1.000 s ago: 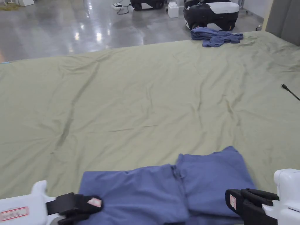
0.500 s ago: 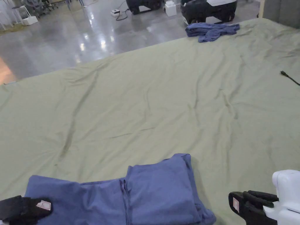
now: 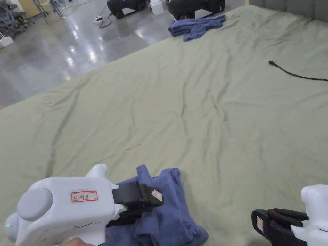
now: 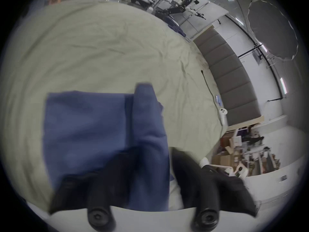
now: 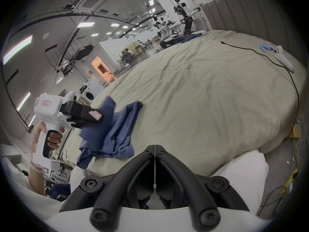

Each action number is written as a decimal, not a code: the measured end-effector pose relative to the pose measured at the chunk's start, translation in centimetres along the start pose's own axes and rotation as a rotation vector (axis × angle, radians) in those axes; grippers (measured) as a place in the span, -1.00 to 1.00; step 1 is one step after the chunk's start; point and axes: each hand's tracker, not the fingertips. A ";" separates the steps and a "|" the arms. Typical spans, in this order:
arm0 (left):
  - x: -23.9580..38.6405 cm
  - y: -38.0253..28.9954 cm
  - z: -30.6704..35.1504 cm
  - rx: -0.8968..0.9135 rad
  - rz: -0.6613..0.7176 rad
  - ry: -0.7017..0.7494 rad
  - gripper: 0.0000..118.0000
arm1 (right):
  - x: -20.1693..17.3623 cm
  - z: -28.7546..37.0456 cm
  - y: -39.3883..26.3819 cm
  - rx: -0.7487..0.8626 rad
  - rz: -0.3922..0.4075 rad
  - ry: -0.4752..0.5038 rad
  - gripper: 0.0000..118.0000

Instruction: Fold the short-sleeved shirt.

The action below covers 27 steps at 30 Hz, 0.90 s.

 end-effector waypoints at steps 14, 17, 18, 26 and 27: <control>-2.6 -2.0 5.8 0.211 0.017 0.097 -0.28 | 0.3 -0.8 -0.6 -0.032 -0.014 -0.020 -0.95; -2.6 -2.3 4.0 0.166 0.054 0.103 -0.95 | 0.0 -1.2 -0.7 -0.045 -0.001 -0.018 -0.95; -2.3 -2.5 3.3 0.151 0.037 0.091 -0.95 | 0.0 -1.3 -0.8 -0.051 0.006 -0.023 -0.95; 0.3 -3.3 -5.2 -0.039 -0.042 0.006 -0.96 | 0.4 -1.2 -0.8 -0.053 -0.012 -0.029 -0.95; 0.8 -3.5 -5.8 -0.031 -0.037 0.010 -0.96 | 0.4 -1.2 -0.7 -0.054 -0.017 -0.029 -0.95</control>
